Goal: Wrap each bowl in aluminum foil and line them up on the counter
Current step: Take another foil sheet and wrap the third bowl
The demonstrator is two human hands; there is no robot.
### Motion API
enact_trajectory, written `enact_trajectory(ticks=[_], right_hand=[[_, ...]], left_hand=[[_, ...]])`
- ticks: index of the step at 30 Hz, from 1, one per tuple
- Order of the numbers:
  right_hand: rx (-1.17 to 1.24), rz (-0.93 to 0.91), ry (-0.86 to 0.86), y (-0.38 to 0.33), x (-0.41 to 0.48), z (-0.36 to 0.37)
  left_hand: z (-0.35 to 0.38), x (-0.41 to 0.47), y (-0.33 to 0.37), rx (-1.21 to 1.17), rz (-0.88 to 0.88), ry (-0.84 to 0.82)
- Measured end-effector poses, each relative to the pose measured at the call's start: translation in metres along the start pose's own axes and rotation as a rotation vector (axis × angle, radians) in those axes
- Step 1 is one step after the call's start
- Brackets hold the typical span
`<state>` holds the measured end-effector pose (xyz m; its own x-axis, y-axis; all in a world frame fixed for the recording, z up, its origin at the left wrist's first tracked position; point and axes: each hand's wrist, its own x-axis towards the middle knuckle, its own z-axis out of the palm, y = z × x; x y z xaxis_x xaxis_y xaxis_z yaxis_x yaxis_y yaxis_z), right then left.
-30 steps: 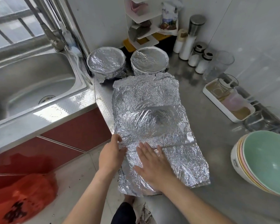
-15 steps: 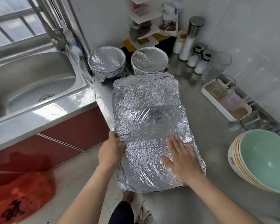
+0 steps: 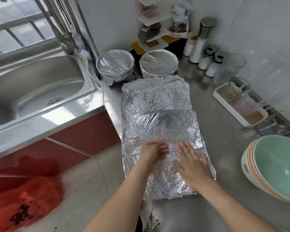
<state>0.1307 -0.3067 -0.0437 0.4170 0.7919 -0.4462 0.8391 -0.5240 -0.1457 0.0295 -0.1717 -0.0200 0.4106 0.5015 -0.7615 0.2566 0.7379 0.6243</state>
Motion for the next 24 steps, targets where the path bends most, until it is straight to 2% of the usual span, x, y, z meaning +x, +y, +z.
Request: enact_trajectory(ticks=[9,13,17,24], right_hand=[[0.02,0.0,-0.009,0.023,-0.002,0.003],[0.048,0.092,0.011,0.035,-0.007,0.002],[0.063,0.109,-0.016,0.038,-0.009,-0.004],[0.02,0.102,-0.035,0.041,-0.007,-0.015]], left_hand=[[-0.056,-0.001,0.012,-0.146,-0.077,0.206],[-0.054,0.001,0.01,-0.164,-0.085,0.231],[-0.057,-0.001,0.012,-0.172,-0.121,0.207],[-0.074,-0.004,0.021,-0.014,-0.139,0.216]])
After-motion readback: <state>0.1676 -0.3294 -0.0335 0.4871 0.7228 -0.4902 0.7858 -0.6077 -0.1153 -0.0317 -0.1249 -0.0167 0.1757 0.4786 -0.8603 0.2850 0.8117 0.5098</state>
